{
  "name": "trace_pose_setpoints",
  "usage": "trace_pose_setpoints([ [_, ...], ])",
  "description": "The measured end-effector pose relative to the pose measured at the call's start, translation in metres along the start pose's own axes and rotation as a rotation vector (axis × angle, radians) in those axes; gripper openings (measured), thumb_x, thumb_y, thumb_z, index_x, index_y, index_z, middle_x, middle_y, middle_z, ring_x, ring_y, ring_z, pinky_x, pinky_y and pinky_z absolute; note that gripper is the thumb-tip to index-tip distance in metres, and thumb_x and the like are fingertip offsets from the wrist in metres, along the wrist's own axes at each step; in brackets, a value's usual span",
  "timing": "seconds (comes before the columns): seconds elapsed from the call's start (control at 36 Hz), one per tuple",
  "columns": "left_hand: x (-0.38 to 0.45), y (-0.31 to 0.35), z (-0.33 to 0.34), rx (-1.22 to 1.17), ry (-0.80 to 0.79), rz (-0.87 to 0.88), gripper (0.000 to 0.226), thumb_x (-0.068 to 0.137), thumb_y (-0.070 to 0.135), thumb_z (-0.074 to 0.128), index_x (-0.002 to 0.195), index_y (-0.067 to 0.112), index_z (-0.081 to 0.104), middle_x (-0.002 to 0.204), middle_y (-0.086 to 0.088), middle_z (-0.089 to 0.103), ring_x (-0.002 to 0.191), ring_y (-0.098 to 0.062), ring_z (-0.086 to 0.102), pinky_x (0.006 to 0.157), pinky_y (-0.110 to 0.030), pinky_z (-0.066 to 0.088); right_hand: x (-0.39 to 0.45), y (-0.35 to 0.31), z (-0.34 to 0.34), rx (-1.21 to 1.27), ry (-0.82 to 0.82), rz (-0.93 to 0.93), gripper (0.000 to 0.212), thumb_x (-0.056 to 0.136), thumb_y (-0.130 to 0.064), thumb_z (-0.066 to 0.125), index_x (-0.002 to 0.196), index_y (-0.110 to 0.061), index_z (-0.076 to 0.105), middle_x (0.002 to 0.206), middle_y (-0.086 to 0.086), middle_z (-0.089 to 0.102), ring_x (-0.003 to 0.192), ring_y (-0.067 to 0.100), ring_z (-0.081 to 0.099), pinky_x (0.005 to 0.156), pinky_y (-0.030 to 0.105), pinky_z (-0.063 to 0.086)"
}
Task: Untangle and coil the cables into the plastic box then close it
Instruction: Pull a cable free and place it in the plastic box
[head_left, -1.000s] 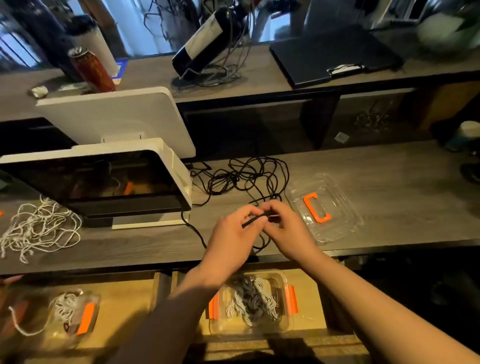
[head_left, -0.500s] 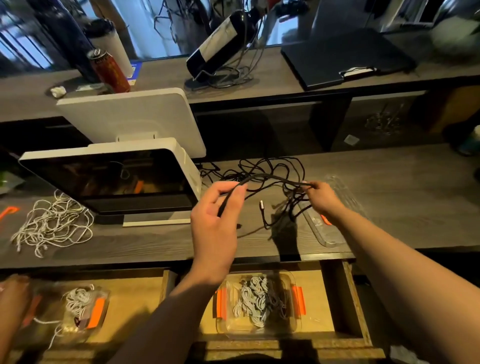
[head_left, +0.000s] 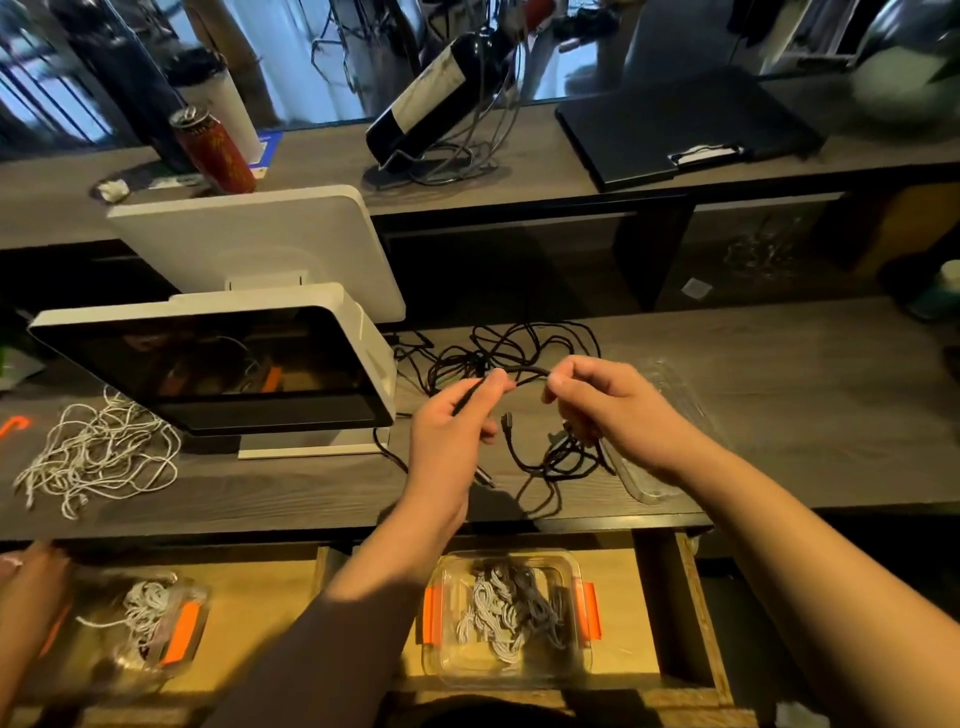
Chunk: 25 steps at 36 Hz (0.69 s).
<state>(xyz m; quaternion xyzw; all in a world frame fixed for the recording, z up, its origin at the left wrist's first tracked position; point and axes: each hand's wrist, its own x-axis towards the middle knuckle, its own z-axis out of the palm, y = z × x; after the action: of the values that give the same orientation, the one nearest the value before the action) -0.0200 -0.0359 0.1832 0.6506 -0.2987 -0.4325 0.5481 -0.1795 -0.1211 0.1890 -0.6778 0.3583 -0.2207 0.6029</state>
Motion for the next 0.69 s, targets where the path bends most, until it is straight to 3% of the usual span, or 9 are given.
trace_pose_setpoints([
  [0.06,0.002,-0.002,0.002,-0.191,-0.011,-0.106,0.025,0.088,0.037,0.066,0.099,0.015,0.073,0.064,0.008,0.054,0.063,-0.007,0.051,0.064,-0.022,0.046,-0.007,0.002,0.006,0.054,0.061,-0.009,0.026,0.103,-0.023,0.049,0.094,-0.002,0.061,0.065,0.0,0.046,0.058,0.018,0.04,0.05,0.022,0.036],
  [0.11,0.003,-0.003,0.004,-0.439,-0.066,-0.214,0.03,0.083,0.034,0.068,0.102,0.011,0.069,0.067,0.004,0.048,0.057,-0.006,0.045,0.05,-0.018,0.038,-0.013,0.008,0.013,0.094,0.11,-0.004,0.025,0.103,-0.023,0.049,0.091,-0.003,0.06,0.062,-0.004,0.046,0.055,0.013,0.04,0.049,0.022,0.033],
  [0.19,0.002,-0.003,0.006,-0.685,-0.166,-0.314,0.029,0.09,0.031,0.06,0.112,0.013,0.065,0.065,0.004,0.041,0.048,-0.004,0.034,0.036,-0.013,0.024,-0.019,0.016,0.024,0.142,0.165,0.002,0.023,0.103,-0.024,0.049,0.086,-0.013,0.061,0.059,-0.008,0.047,0.052,0.007,0.04,0.047,0.02,0.032],
  [0.28,-0.001,-0.004,0.009,-0.801,-0.312,-0.384,0.034,0.096,0.038,0.053,0.115,0.013,0.067,0.063,0.005,0.039,0.044,-0.004,0.033,0.031,-0.012,0.02,-0.025,0.019,0.032,0.191,0.24,0.0,0.023,0.103,-0.023,0.049,0.086,-0.014,0.061,0.057,-0.007,0.046,0.049,0.01,0.038,0.044,0.022,0.029],
  [0.44,-0.005,-0.006,0.011,-0.386,-0.485,-0.391,0.058,0.1,0.058,0.037,0.137,0.018,0.058,0.07,0.004,0.045,0.051,-0.005,0.032,0.034,-0.014,0.016,-0.033,0.023,0.044,0.114,0.379,0.017,0.026,0.102,-0.027,0.052,0.081,-0.027,0.067,0.05,-0.003,0.053,0.041,0.009,0.045,0.04,0.024,0.035],
  [0.53,-0.005,-0.005,0.007,-0.142,-0.472,-0.31,0.057,0.098,0.063,0.035,0.133,0.028,0.063,0.076,0.002,0.045,0.055,-0.005,0.033,0.038,-0.018,0.015,-0.037,0.026,0.047,-0.011,0.384,0.058,0.029,0.101,-0.029,0.054,0.077,-0.028,0.069,0.049,-0.001,0.057,0.04,0.006,0.047,0.04,0.021,0.035],
  [0.64,-0.008,-0.002,0.008,0.121,-0.429,-0.196,0.054,0.101,0.062,0.027,0.126,0.035,0.066,0.094,-0.003,0.058,0.048,-0.003,0.038,0.038,-0.016,0.025,-0.042,0.027,0.056,-0.182,0.318,0.064,0.029,0.1,-0.037,0.054,0.078,-0.028,0.071,0.056,0.002,0.064,0.046,0.007,0.054,0.05,0.027,0.042],
  [0.69,-0.01,-0.002,0.009,0.189,-0.423,-0.165,0.056,0.102,0.06,0.021,0.126,0.036,0.066,0.107,-0.003,0.066,0.058,-0.003,0.05,0.047,-0.016,0.036,-0.044,0.026,0.063,-0.248,0.31,0.054,0.031,0.1,-0.038,0.053,0.075,-0.029,0.07,0.057,0.0,0.065,0.049,0.007,0.057,0.055,0.033,0.047],
])
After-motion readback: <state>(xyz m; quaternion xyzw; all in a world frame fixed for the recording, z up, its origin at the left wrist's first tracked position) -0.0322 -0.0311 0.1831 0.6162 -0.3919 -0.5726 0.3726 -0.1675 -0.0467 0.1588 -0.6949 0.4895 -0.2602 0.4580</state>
